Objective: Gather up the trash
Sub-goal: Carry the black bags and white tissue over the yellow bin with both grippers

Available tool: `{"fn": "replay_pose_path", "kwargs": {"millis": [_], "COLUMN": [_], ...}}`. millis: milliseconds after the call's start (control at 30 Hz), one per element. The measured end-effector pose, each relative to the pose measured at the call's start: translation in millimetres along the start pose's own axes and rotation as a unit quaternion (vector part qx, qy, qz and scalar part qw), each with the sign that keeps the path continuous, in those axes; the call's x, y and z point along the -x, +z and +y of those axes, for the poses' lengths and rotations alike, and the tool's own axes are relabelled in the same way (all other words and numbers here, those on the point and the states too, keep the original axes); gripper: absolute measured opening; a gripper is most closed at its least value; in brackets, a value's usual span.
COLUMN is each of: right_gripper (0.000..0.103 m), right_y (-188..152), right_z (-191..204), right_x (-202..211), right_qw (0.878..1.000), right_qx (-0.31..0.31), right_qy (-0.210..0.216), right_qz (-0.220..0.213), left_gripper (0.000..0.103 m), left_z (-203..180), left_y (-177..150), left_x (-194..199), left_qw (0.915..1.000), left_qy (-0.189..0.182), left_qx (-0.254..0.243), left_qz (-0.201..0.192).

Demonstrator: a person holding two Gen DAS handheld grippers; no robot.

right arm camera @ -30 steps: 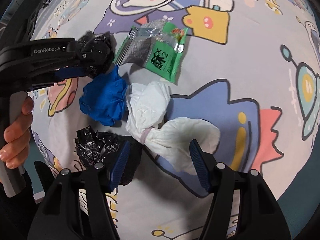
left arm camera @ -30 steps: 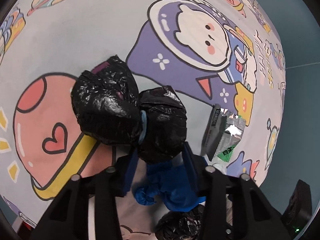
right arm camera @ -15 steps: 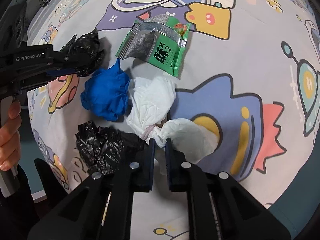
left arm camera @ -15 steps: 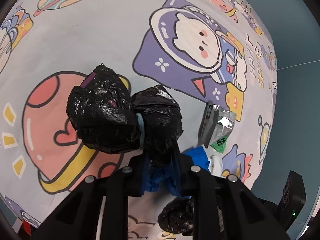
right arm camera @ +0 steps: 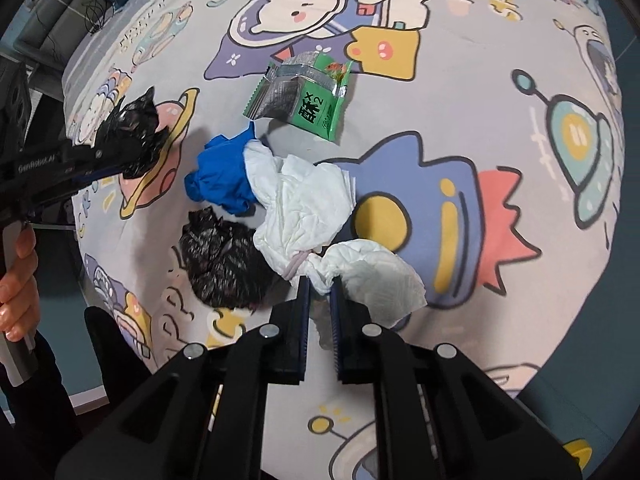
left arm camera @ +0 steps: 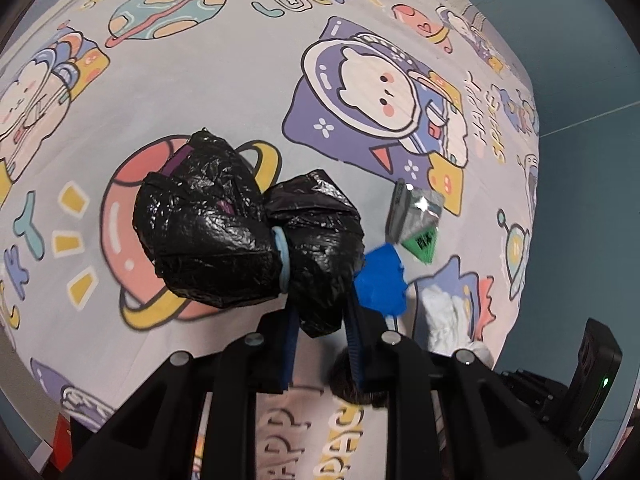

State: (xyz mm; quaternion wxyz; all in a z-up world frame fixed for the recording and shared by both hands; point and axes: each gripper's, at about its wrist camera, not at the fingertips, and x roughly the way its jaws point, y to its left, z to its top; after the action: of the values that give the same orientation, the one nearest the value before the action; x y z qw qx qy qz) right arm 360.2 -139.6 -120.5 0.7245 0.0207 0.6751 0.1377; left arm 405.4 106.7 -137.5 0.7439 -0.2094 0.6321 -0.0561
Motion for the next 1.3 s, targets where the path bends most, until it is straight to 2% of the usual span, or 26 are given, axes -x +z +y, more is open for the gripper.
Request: {"fn": "replay_pose_path", "kwargs": {"millis": [400, 733, 833, 1100, 1300], "right_gripper": [0.009, 0.009, 0.009, 0.009, 0.009], "right_y": [-44, -86, -97, -128, -155], "right_z": [-5, -16, -20, -46, -70], "right_x": [27, 44, 50, 67, 86], "right_qw": [1.0, 0.999, 0.999, 0.997, 0.994], "right_qx": [-0.004, -0.014, -0.019, -0.051, -0.083], "right_qy": [0.018, 0.025, 0.023, 0.023, 0.018], "right_qz": [-0.02, -0.032, -0.035, -0.049, -0.064], "left_gripper": [0.02, 0.02, 0.02, 0.02, 0.02], "left_z": [2, -12, -17, -47, -86], "left_y": [-60, -99, -112, -146, -176], "left_x": [46, 65, 63, 62, 62], "left_qw": [0.9989, 0.9973, 0.997, 0.9928, 0.9853], "left_qy": [-0.001, -0.019, -0.024, -0.031, -0.043], "left_qx": [-0.032, -0.057, -0.066, -0.113, -0.164], "left_qz": [-0.035, -0.043, -0.034, -0.024, -0.02]}}
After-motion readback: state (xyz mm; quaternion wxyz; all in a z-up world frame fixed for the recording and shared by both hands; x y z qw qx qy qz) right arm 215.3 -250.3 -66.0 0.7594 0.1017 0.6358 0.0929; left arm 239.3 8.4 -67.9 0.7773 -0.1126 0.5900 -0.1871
